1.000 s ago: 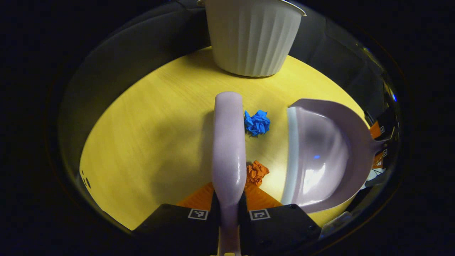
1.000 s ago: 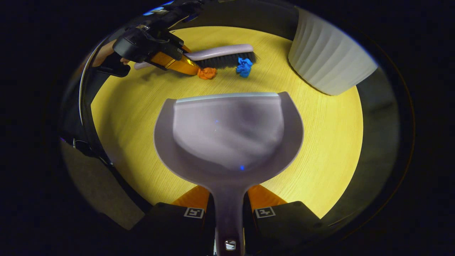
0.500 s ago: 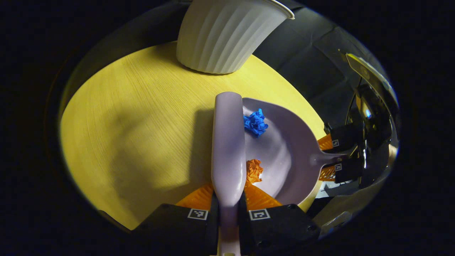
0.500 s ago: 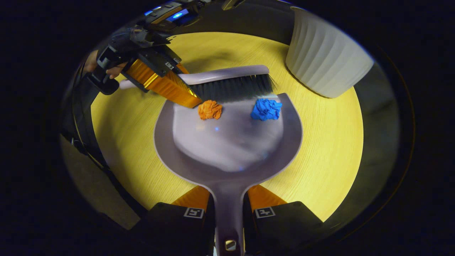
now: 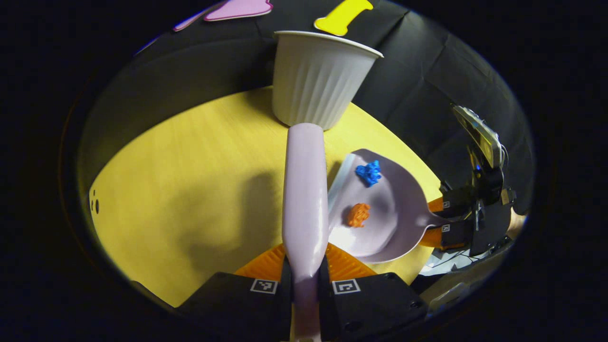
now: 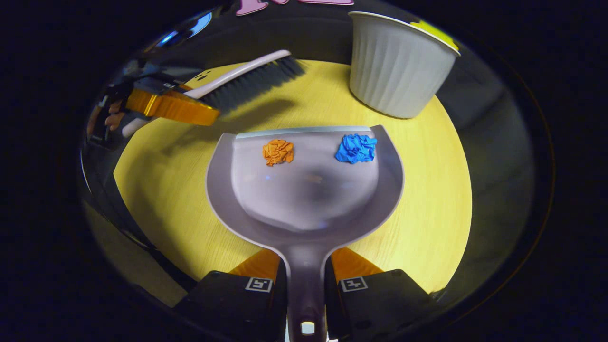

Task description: Pick up the small broom and dustpan from the desktop, sweep the trash into the dustpan with the broom, and then empty the trash into the garbage bin.

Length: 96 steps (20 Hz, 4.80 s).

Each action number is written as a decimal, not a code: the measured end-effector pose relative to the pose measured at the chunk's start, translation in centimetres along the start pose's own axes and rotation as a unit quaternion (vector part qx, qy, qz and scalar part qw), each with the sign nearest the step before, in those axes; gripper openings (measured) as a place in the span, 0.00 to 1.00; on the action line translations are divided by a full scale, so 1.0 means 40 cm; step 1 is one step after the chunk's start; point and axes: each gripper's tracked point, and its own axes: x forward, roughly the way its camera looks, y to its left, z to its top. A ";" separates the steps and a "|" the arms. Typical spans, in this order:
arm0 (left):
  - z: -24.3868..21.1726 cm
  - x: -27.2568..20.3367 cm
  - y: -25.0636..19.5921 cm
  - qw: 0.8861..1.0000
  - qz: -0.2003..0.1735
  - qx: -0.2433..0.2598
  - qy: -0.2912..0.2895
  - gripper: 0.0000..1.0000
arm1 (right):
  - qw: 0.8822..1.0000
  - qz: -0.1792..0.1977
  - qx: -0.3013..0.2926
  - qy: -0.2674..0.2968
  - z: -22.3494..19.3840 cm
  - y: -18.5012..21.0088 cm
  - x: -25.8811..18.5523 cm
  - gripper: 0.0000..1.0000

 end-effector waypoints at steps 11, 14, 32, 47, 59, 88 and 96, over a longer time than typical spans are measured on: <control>-0.235 -0.064 0.157 0.997 0.078 -0.020 0.020 0.28 | 0.994 -0.065 0.086 -0.032 0.204 0.030 -0.132 0.37; -0.289 -0.065 0.158 0.996 0.068 -0.043 0.023 0.27 | 0.992 -0.085 0.085 -0.040 0.216 0.020 -0.135 0.37; -0.372 -0.091 0.196 0.993 0.072 -0.089 0.013 0.27 | 0.979 -0.203 -0.006 0.013 0.293 -0.123 -0.188 0.36; -0.420 -0.088 0.236 0.989 0.084 -0.119 0.014 0.27 | 0.954 -0.233 -0.121 0.143 0.353 -0.199 -0.234 0.36; -0.407 -0.095 0.226 0.990 0.095 -0.109 0.011 0.27 | 0.969 -0.217 -0.085 0.088 0.353 -0.189 -0.283 0.36; -0.397 -0.163 0.260 0.983 0.156 -0.092 0.005 0.27 | 0.999 0.020 -0.034 0.023 -0.251 0.490 0.020 0.36; -0.420 -0.131 0.283 0.981 0.172 -0.089 0.012 0.27 | 0.999 0.011 0.011 0.037 -0.360 0.538 0.177 0.33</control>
